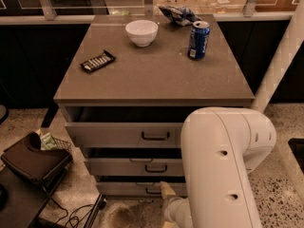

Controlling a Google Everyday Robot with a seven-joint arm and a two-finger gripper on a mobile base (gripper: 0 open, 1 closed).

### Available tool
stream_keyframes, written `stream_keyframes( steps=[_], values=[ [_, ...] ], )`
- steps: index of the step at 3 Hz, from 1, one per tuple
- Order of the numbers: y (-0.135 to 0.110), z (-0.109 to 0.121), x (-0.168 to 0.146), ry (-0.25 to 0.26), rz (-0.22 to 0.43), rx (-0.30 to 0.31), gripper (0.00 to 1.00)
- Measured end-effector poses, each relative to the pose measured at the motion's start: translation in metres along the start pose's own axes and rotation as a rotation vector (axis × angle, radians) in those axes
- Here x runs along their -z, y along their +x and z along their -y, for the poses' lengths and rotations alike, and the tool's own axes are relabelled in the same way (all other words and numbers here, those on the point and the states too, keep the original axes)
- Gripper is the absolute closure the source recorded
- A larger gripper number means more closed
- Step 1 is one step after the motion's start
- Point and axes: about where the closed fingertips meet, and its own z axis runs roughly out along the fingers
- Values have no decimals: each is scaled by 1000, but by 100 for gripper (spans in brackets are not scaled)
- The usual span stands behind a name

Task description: Open bottom drawer

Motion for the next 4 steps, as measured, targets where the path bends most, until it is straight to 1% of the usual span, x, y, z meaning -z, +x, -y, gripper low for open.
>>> stream_keyframes(
  steps=[1,2,3,4],
  values=[
    [-1,1,0,5,1,1,0],
    [-3,1,-5,-2,-39,23,0],
    [18,-19,-17,-35,-177,163,0],
    [21,-32,-46,-69,-310,305,0]
  ],
)
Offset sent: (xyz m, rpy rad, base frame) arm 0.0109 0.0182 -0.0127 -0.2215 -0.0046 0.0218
